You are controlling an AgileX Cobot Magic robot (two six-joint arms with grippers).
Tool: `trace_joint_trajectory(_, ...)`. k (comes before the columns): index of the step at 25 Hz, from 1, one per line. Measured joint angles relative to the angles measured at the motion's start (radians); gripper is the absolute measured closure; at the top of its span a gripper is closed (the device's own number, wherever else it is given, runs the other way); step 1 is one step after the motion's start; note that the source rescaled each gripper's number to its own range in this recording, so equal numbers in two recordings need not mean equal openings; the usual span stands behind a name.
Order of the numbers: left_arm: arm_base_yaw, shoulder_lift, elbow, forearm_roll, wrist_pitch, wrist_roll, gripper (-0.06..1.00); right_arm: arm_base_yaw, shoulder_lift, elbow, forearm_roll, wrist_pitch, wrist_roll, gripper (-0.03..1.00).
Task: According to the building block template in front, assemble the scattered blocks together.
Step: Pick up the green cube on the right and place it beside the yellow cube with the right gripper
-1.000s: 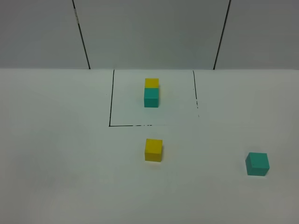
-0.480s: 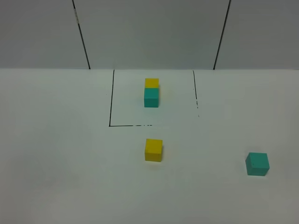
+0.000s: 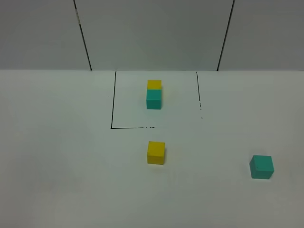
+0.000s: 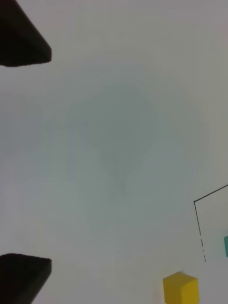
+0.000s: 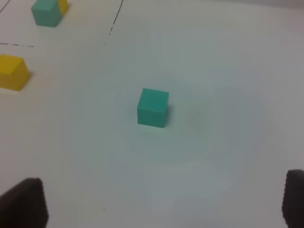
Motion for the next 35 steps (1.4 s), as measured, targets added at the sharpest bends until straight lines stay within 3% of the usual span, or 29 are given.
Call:
trace_joint_trajectory(14, 0.0, 0.0, 0.0, 0.0, 0.0, 0.0, 0.03, 0.0, 0.0, 0.0, -0.003, 0.0, 0.009, -0.03)
trace_joint_trajectory(17, 0.0, 0.0, 0.0, 0.0, 0.0, 0.0, 0.03, 0.0, 0.05, -0.015, 0.015, 0.009, 0.055, -0.03)
trace_joint_trajectory(21, 0.0, 0.0, 0.0, 0.0, 0.0, 0.0, 0.03, 0.0, 0.33, -0.078, 0.069, 0.058, 0.125, -0.03)
trace_joint_trajectory(25, 0.0, 0.0, 0.0, 0.0, 0.0, 0.0, 0.03, 0.0, 0.668, -0.153, 0.125, 0.082, 0.087, -0.03)
trace_joint_trajectory(30, 0.0, 0.0, 0.0, 0.0, 0.0, 0.0, 0.03, 0.0, 1.051, -0.257, 0.22, 0.043, -0.012, -0.03)
trace_joint_trajectory(35, 0.0, 0.0, 0.0, 0.0, 0.0, 0.0, 0.03, 0.0, 1.315, -0.371, 0.214, -0.036, -0.03, -0.03)
